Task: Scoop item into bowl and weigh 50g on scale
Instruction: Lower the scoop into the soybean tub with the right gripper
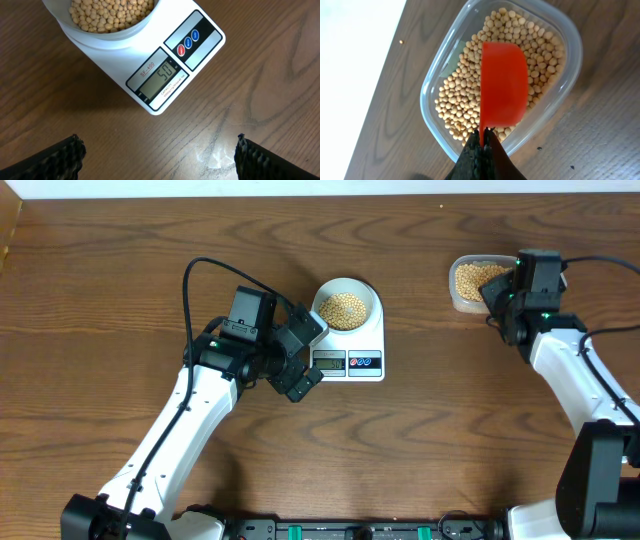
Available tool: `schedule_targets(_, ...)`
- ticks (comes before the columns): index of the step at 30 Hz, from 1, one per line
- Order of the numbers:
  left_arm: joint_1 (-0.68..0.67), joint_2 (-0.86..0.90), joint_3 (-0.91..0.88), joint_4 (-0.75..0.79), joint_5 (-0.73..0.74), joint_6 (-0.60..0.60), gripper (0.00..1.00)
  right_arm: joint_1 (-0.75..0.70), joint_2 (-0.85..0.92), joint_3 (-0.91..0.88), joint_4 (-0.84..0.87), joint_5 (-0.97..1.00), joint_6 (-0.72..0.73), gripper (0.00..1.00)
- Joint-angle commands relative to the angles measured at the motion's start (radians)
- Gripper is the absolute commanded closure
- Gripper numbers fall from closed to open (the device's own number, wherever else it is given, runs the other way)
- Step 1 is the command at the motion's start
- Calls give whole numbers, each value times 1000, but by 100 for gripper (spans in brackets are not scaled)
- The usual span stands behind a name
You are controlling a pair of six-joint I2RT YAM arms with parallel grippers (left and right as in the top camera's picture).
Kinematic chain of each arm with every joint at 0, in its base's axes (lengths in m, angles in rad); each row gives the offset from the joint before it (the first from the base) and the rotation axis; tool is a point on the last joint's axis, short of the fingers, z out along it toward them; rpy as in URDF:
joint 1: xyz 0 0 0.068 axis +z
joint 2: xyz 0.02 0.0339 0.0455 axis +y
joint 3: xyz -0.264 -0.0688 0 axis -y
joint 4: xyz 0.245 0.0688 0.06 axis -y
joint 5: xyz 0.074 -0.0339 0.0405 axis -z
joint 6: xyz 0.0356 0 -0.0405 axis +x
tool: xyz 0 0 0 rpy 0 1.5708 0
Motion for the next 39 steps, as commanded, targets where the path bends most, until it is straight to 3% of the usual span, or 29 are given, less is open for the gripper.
schedule_targets(1,-1,-13,23,-2,-2,16,2,-4,-11,-46,52,-22,35,93)
schedule_targets(3,-1,-13,23,-2,-2,17,2,-4,-11,-66,77,-43,46,78)
schedule_targets(8,-1,-13,23,-2,-2,17,2,-4,-11,-80,80,-47,64,21)
schedule_targets(12,-1,-13,23,-2,-2,17,2,-4,-11,-80,85,-47,63,1)
schedule_targets(26,-1,-13,23,-2,-2,16,2,-4,-22,-79,59,-113,-203,1)
schedule_targets(39,-1,-13,23,-2,-2,16,2,-4,-31,-78,-62,-98,-252,1)
